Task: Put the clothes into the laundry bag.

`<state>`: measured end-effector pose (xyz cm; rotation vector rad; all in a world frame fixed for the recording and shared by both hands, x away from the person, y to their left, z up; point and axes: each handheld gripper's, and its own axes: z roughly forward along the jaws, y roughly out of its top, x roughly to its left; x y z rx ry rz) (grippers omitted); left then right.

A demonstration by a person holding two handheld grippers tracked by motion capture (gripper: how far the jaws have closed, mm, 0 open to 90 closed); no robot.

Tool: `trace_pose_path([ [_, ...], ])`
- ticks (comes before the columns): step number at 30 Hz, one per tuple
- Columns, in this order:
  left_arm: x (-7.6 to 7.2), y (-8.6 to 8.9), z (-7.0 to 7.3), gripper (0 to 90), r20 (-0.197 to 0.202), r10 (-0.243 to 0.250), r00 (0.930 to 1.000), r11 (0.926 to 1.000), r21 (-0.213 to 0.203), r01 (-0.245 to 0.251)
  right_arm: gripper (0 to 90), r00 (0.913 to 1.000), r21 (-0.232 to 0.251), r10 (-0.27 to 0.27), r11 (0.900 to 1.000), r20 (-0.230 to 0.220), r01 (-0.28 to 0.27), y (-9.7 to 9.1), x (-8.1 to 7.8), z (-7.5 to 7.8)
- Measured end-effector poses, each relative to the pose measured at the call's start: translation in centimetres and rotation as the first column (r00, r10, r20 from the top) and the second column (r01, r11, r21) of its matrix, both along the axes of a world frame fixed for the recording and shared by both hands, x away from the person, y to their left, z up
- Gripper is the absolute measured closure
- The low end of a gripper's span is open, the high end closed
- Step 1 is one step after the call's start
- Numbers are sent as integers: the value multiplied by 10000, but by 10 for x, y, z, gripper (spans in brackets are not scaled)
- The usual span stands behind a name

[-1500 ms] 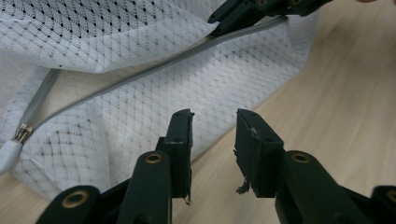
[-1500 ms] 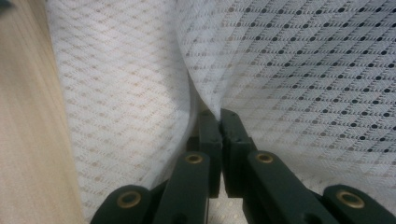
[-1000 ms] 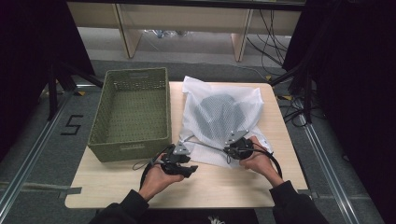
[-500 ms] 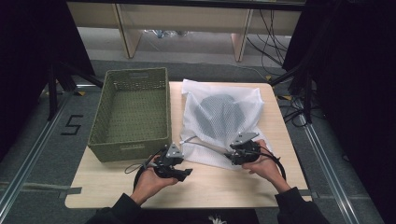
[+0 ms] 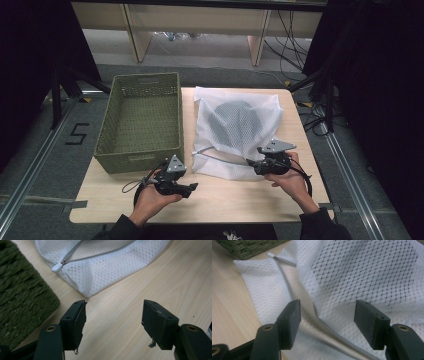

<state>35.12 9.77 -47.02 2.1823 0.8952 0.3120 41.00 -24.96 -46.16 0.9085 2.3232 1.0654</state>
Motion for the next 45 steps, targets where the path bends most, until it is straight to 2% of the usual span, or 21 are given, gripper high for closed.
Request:
trace_pose_path([
  [3,-3,3,-2,354,-132,63,9999,10000,25,-63,398,9999,25,-136,9999,-61,136,-5,-1,0],
  [11,-9,15,1,345,-4,156,9999,9999,32,-156,394,9993,159,-371,9992,-60,371,-14,-3,0],
  [12,-11,15,0,342,24,359,9994,9994,0,-359,392,9983,222,-540,9983,-218,545,-13,-5,0],
  [15,-14,20,1,337,122,388,9992,9992,-92,-387,395,9995,174,-290,9994,-137,293,-16,-5,0],
  [17,-16,21,0,311,-100,461,9989,9964,-702,-467,394,9990,214,-341,9992,-286,347,-16,-8,0],
  [19,-17,23,-1,291,-690,395,9968,9839,-1711,-509,390,9990,240,-329,9991,-286,336,-16,-10,0],
  [20,-18,22,-2,287,-613,420,9972,9802,-1909,-530,387,9990,296,-362,9989,-251,369,-17,-11,0],
  [22,-20,21,0,255,-519,344,9981,9826,-1806,-433,382,9987,529,-219,9983,-452,243,-18,-13,0],
  [23,-22,20,1,246,-618,468,9970,9775,-2025,-584,381,9983,686,-164,9974,-562,202,-18,-14,0],
  [25,-26,17,4,247,-463,517,9976,9752,-2128,-604,376,9981,780,3,9969,-612,45,-18,-17,0],
  [26,-27,18,5,247,-289,419,9987,9822,-1821,-465,375,9978,721,-94,9973,-655,142,-18,-20,0],
  [27,-28,18,6,244,-206,341,9992,9848,-1695,-371,373,9980,702,26,9975,-630,18,-18,-20,0],
  [29,-32,15,5,237,-300,445,9986,9788,-1988,-496,366,9978,672,84,9977,-654,-40,-18,-23,0],
  [32,-35,14,5,227,-185,330,9993,9816,-1876,-359,360,9960,722,94,9974,-883,-30,-17,-29,-1],
  [33,-36,14,5,224,-125,250,9996,9854,-1683,-268,358,9954,687,247,9975,-923,-184,-17,-29,-1],
  [36,-38,13,4,224,-234,266,9994,9827,-1825,-304,352,9950,712,393,9969,-913,-328,-16,-32,-2],
  [38,-38,15,3,217,-111,77,9999,9865,-1636,-94,345,9920,782,417,9964,-1196,-325,-14,-36,-3],
  [41,-40,16,2,208,-282,149,9995,9868,-1609,-192,330,9896,726,746,9952,-1228,-660,-11,-42,-4],
  [42,-41,13,0,204,-244,359,9991,9831,-1787,-397,328,9889,712,834,9946,-1232,-750,-10,-44,-4],
  [43,-41,15,0,192,-261,221,9994,9885,-1489,-258,326,9884,697,851,9946,-1257,-768,-10,-46,-4],
  [45,-42,13,-1,190,-214,256,9994,9893,-1429,-284,323,9883,660,838,9949,-1271,-759,-9,-50,-3],
])
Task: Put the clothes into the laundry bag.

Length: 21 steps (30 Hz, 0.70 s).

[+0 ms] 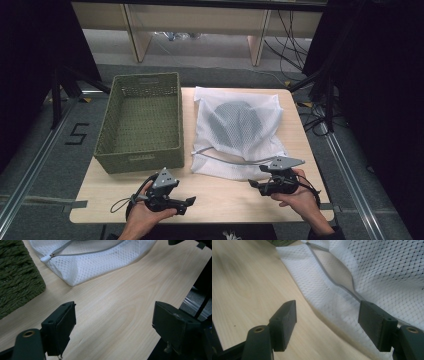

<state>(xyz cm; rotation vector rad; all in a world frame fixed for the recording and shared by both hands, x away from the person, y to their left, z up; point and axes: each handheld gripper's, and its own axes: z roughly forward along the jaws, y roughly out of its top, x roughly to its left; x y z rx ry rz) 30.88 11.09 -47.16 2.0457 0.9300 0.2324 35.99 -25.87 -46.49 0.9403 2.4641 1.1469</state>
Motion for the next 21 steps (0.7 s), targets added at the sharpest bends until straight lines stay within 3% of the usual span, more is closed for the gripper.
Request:
trace_pose_path([
  [6,-7,-1,1,190,149,-90,9998,9999,59,89,315,9998,-192,205,9996,87,-203,2,-10,0],
  [9,-11,-5,1,179,136,-33,9999,9997,-223,36,314,9993,-211,330,9992,156,-326,3,-15,0],
  [10,-11,-4,1,179,165,-228,9996,9997,111,226,313,9993,-215,381,9990,66,-380,3,-17,0],
  [13,-13,-7,0,183,184,-367,9992,9991,211,363,313,9994,-165,321,9994,103,-320,3,-23,1],
  [14,-14,-7,0,187,160,-456,9988,9987,243,452,313,9981,-252,506,9984,339,-498,2,-22,1],
  [21,-12,-8,-1,191,215,-438,9988,9981,438,428,313,9991,-275,417,9988,63,-415,3,-24,1],
])
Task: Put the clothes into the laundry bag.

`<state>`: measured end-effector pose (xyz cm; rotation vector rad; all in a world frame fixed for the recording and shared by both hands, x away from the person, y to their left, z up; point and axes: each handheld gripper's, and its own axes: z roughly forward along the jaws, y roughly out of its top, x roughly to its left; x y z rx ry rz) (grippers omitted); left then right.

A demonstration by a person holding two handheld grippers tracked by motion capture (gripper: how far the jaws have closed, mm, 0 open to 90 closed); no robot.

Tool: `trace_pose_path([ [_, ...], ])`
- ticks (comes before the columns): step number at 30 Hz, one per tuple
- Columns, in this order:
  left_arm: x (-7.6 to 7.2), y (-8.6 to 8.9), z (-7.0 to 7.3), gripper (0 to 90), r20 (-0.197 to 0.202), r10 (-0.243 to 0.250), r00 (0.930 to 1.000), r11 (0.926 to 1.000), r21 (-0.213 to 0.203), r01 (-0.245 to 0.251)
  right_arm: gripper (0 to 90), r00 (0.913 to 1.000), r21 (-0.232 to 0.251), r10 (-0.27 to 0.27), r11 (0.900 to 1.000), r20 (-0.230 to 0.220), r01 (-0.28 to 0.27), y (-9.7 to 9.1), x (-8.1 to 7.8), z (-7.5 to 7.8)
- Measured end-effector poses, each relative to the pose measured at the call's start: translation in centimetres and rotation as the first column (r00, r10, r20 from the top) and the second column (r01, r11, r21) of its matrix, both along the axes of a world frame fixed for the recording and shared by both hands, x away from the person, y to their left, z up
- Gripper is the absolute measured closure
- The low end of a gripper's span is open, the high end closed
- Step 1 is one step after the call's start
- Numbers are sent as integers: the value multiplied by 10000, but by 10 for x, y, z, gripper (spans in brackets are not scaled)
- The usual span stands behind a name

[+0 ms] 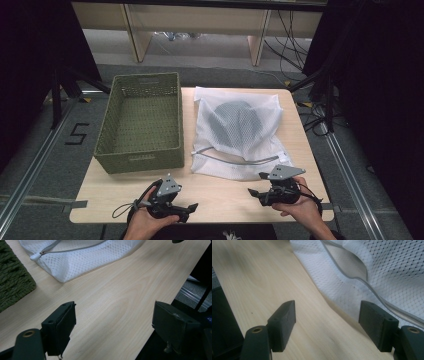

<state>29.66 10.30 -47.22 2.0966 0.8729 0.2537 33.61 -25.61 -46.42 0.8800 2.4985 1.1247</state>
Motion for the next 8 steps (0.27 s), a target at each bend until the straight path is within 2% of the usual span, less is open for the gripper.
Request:
trace_pose_path([
  [1,0,-1,-1,192,-28,46,10000,10000,-85,-46,313,9998,-77,-68,9999,189,70,-1,1,0],
  [3,2,-1,-2,196,-8,-96,10000,9998,172,96,313,9999,-50,-43,10000,92,43,-1,2,-1],
  [4,2,-2,-3,196,-15,37,10000,9998,197,-37,313,9999,-40,37,10000,156,-36,-1,2,-1],
  [5,2,-2,-3,197,-51,-78,10000,9999,122,79,313,9999,-64,-11,10000,137,12,-1,2,-1],
  [7,4,-2,-3,198,4,-21,10000,9997,239,21,313,9999,-89,-135,9999,61,135,-2,2,-1],
  [8,4,-2,-3,198,-41,-23,10000,9998,192,23,313,9997,-164,-70,9998,216,74,-2,3,-1],
])
